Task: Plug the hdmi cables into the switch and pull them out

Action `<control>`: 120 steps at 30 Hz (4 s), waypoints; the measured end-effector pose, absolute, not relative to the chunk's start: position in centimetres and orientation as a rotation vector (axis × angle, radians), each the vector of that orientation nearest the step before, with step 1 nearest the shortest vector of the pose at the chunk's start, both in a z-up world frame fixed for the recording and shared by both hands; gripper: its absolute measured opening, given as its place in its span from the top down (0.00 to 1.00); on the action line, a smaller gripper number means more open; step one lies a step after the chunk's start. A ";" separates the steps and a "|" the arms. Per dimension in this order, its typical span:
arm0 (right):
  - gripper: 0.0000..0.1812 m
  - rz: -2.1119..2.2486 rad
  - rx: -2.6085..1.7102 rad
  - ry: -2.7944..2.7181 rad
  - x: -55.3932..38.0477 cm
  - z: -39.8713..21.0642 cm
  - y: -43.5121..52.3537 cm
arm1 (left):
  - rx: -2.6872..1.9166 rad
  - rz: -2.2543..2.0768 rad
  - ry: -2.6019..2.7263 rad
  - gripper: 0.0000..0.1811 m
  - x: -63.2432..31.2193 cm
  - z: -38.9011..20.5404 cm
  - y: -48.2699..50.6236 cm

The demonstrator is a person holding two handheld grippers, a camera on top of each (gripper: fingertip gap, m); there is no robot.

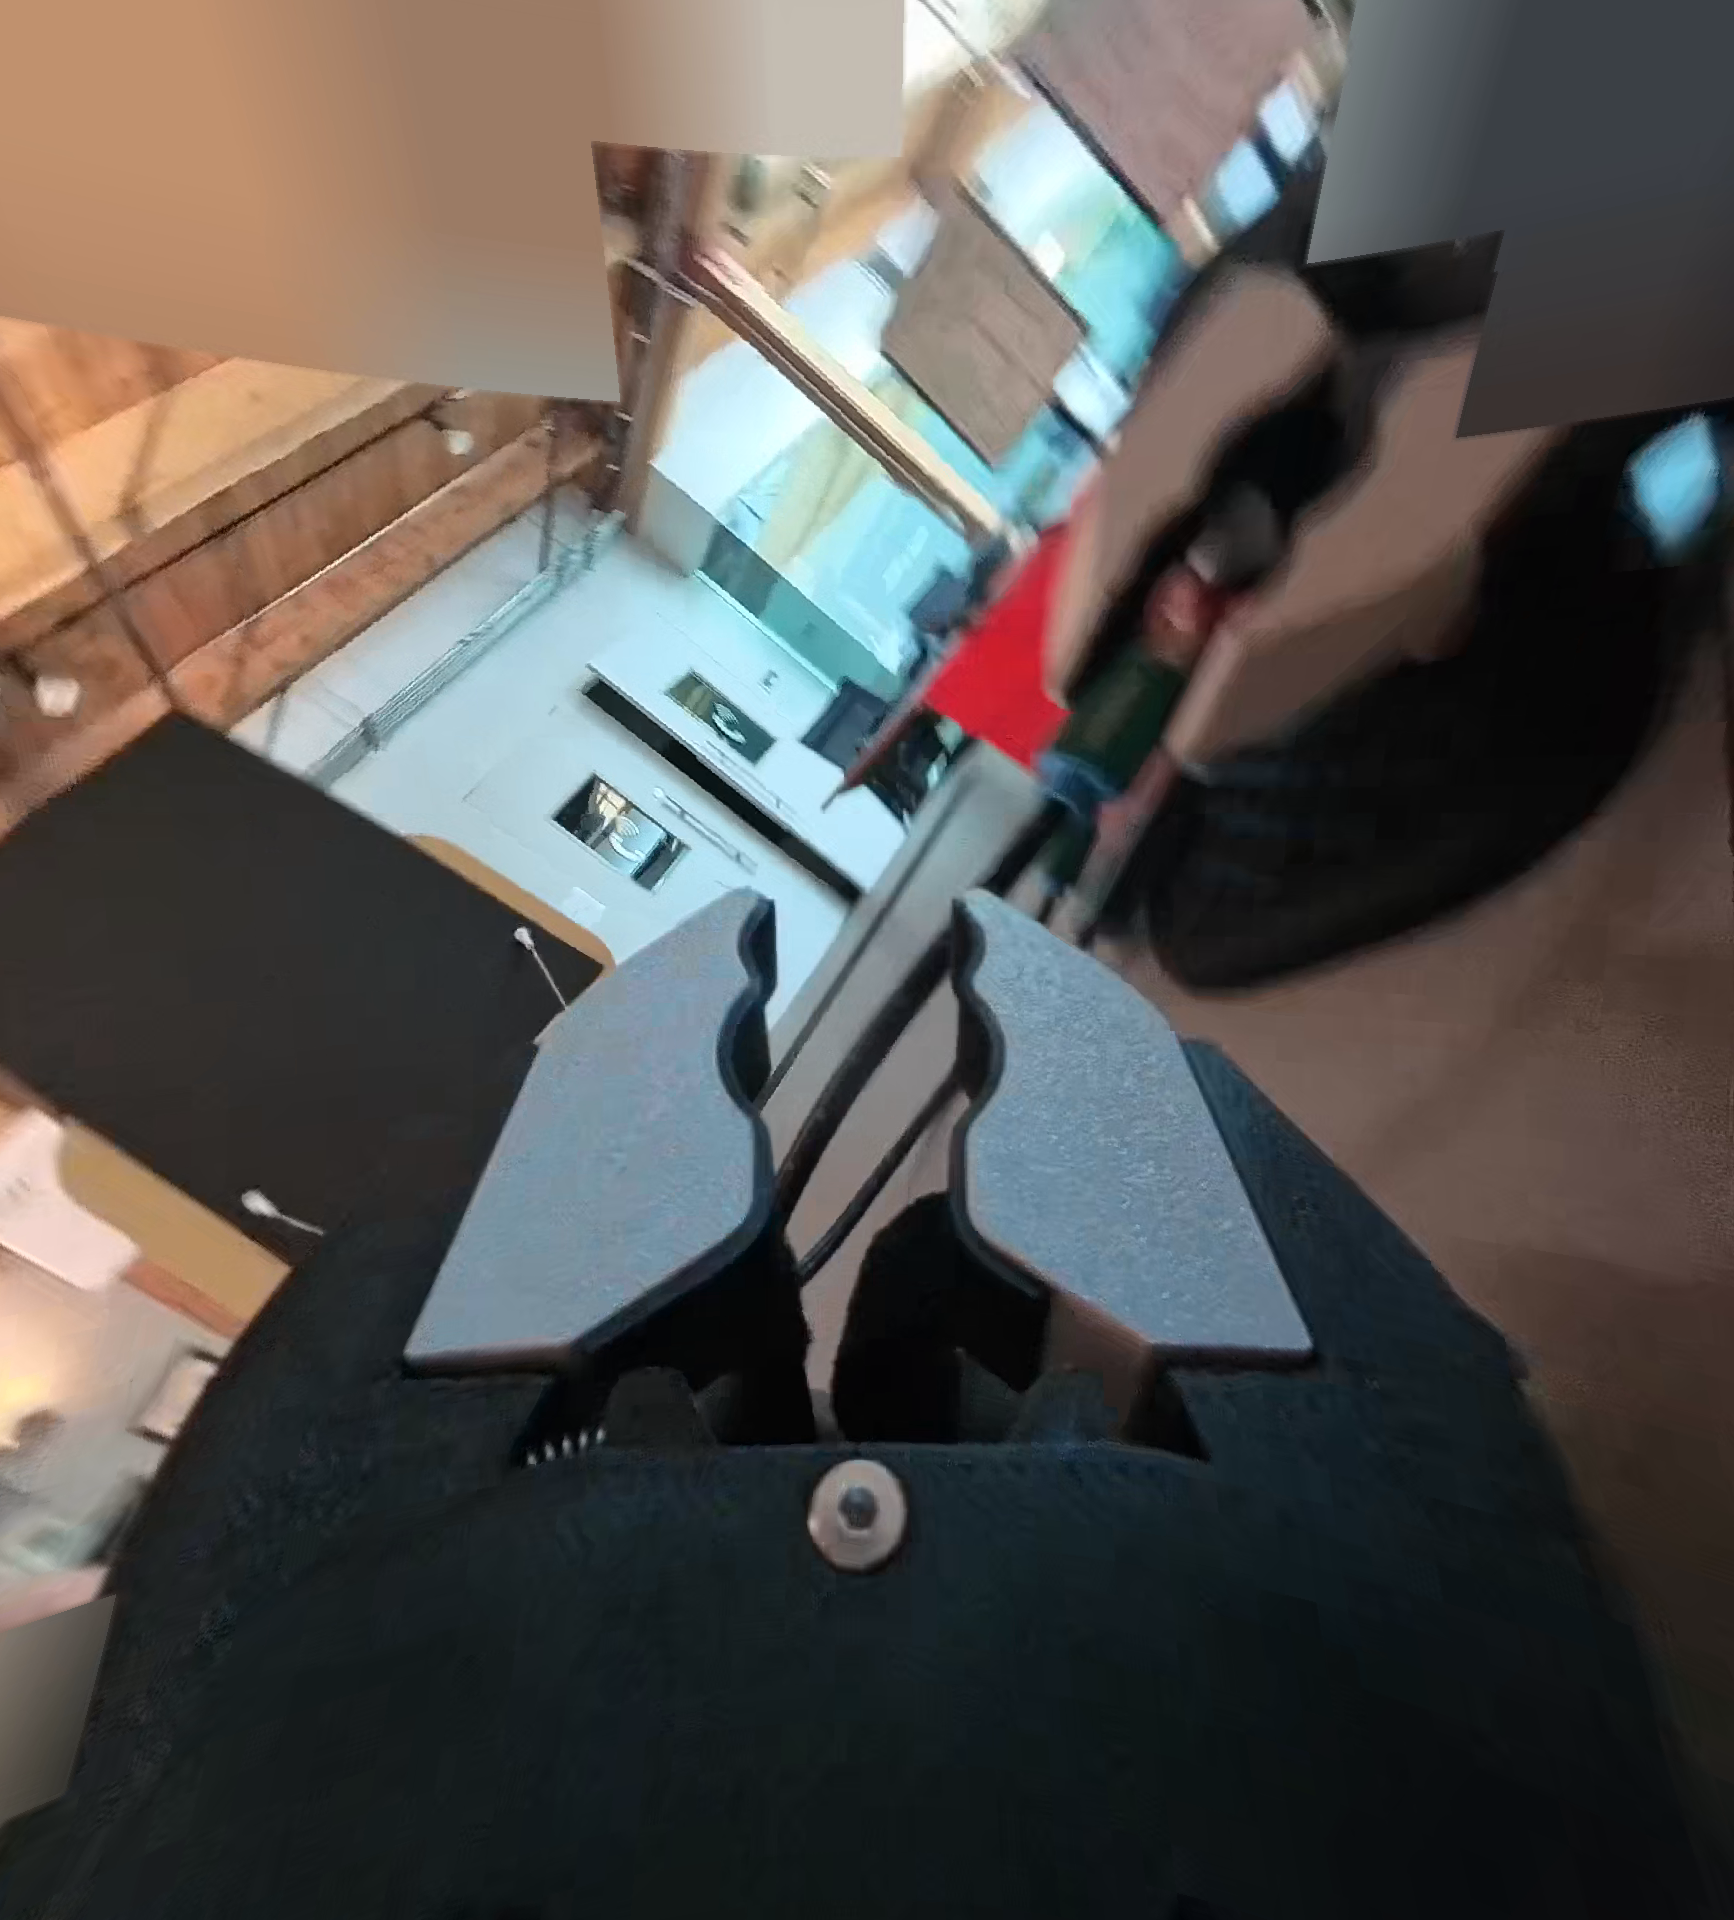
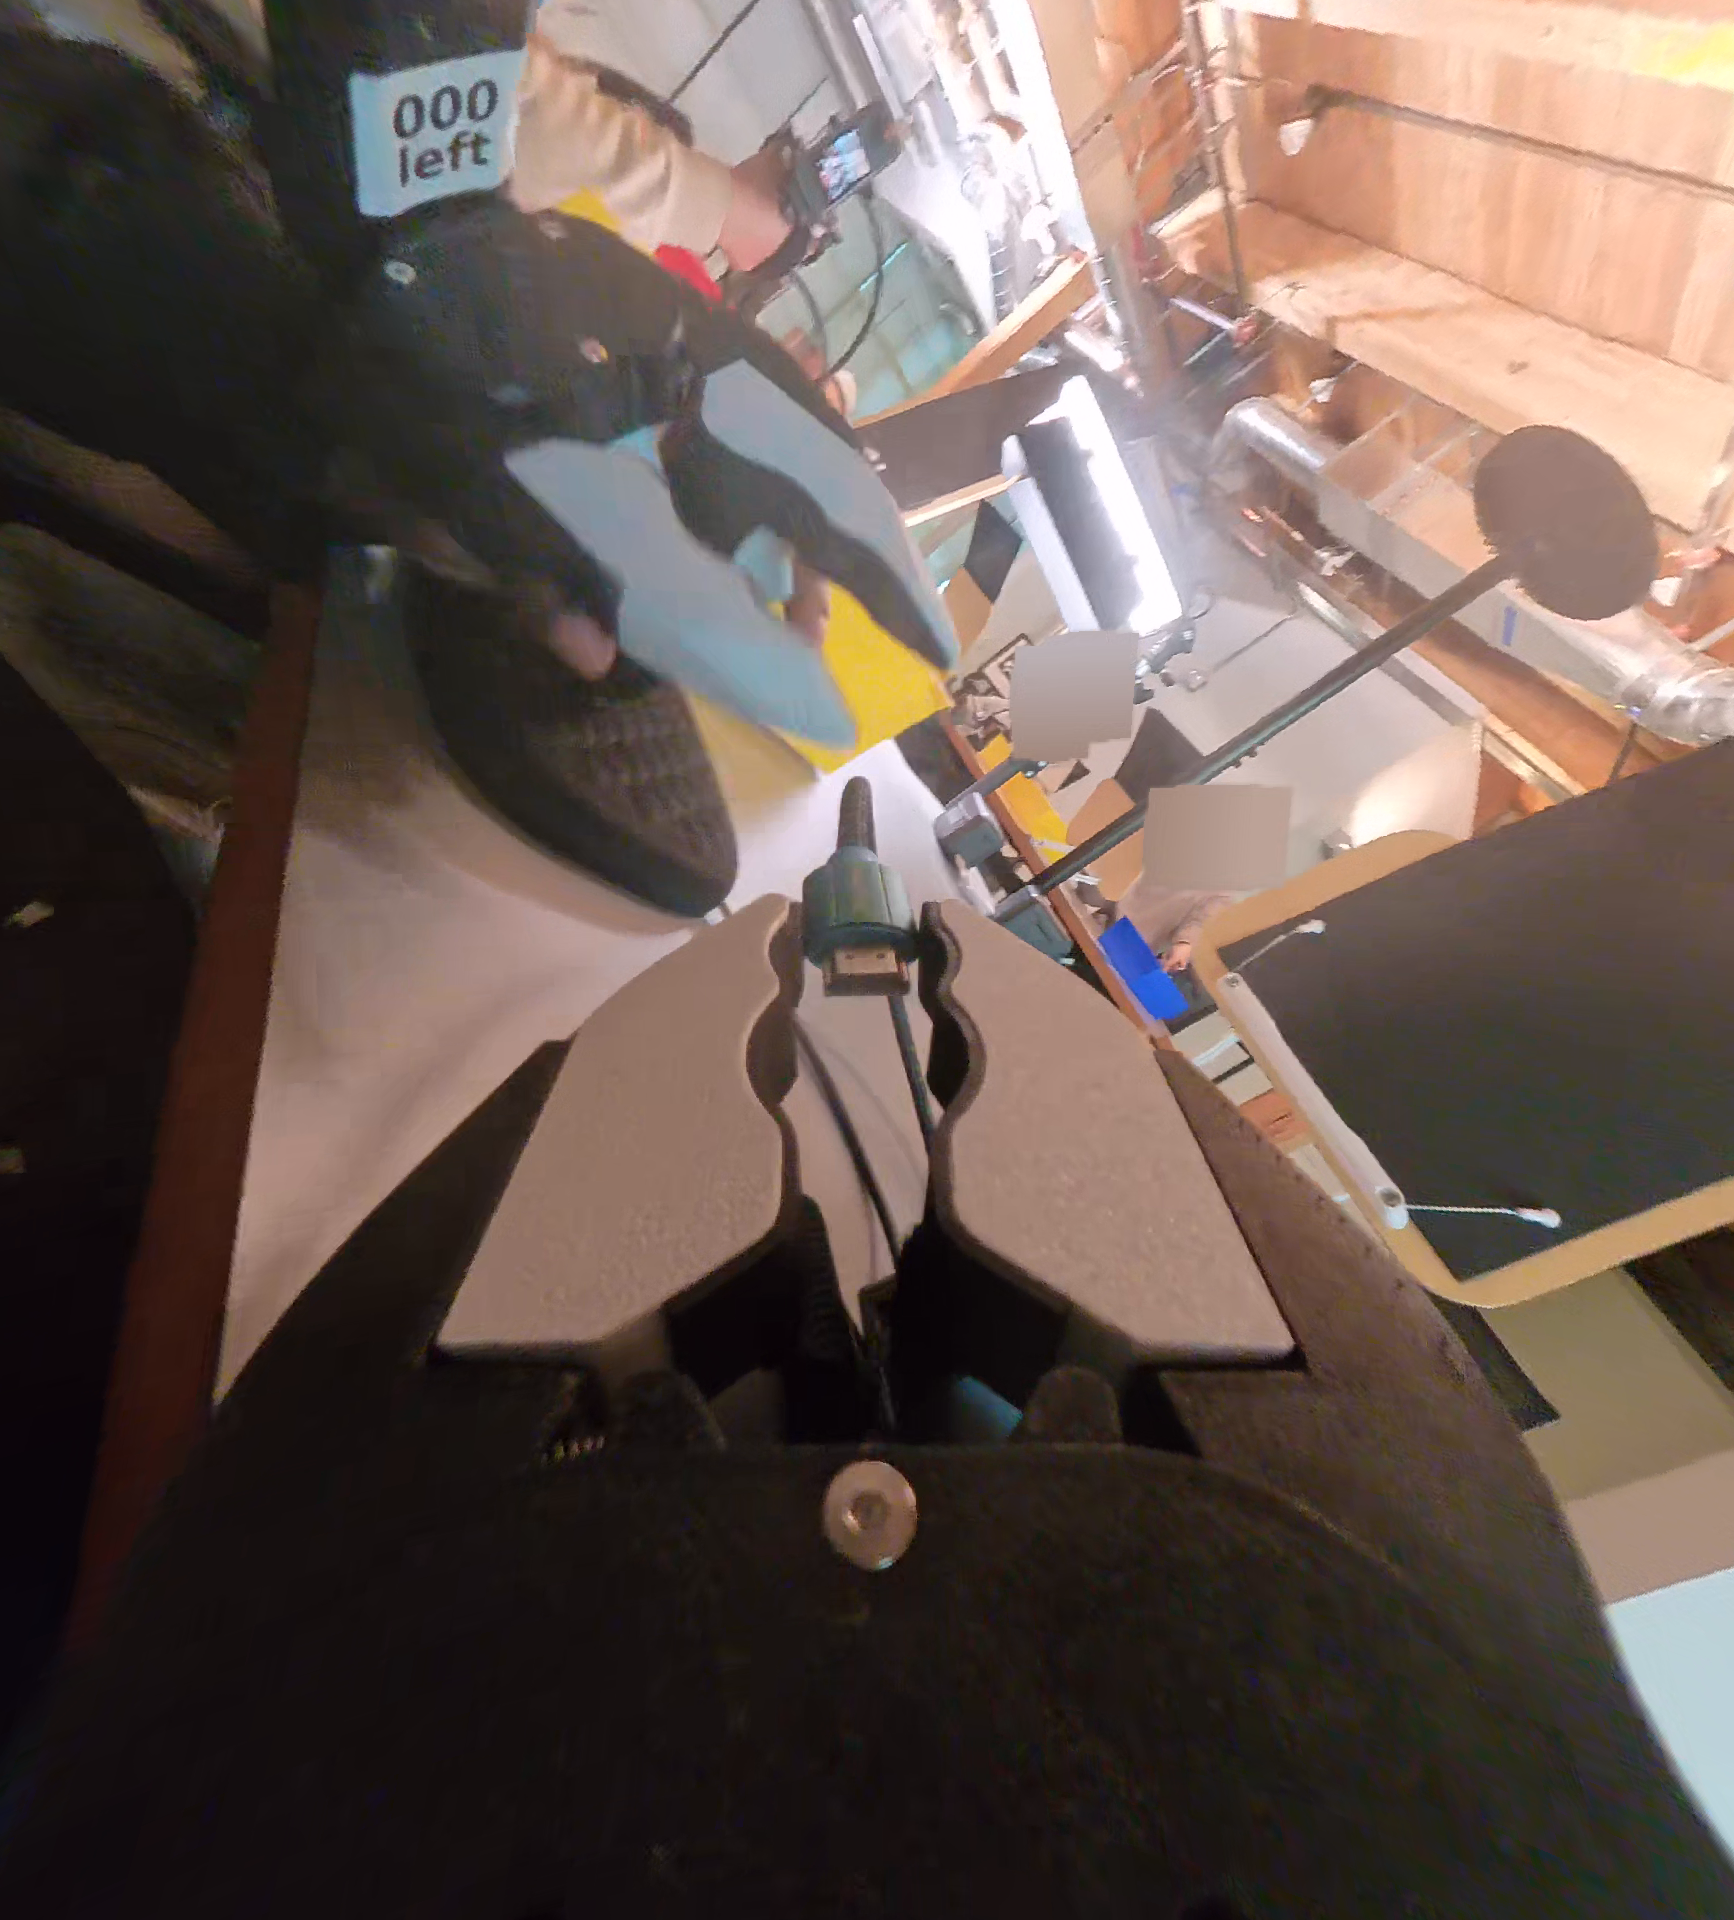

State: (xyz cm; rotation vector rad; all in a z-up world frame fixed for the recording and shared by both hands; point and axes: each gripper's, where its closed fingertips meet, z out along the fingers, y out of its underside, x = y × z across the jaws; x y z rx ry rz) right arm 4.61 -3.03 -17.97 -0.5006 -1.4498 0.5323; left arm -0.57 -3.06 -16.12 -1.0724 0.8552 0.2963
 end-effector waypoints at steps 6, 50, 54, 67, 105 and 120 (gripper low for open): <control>0.88 0.812 -0.542 -1.264 5.3 -14.2 -2.8 | -1.060 -0.784 0.512 0.82 -0.4 -11.7 -6.8; 0.88 1.759 -0.822 -1.402 3.5 -14.0 -7.3 | -1.096 -0.978 0.594 0.85 4.2 -13.7 -7.1; 0.88 1.755 -0.826 -1.407 3.4 -14.1 -7.3 | -1.091 -0.989 0.583 0.89 4.1 -13.6 -7.0; 0.86 1.901 -0.781 -1.177 4.9 -12.2 -5.3 | -1.042 -0.988 0.539 0.89 3.3 -13.1 -7.1; 0.90 1.833 -0.839 -1.378 3.6 -14.0 -7.1 | -1.042 -0.925 0.562 0.87 3.7 -13.2 -7.3; 0.79 1.783 -0.839 -1.307 3.5 -13.5 -6.5 | -1.078 -0.963 0.526 0.91 3.4 -13.3 -6.8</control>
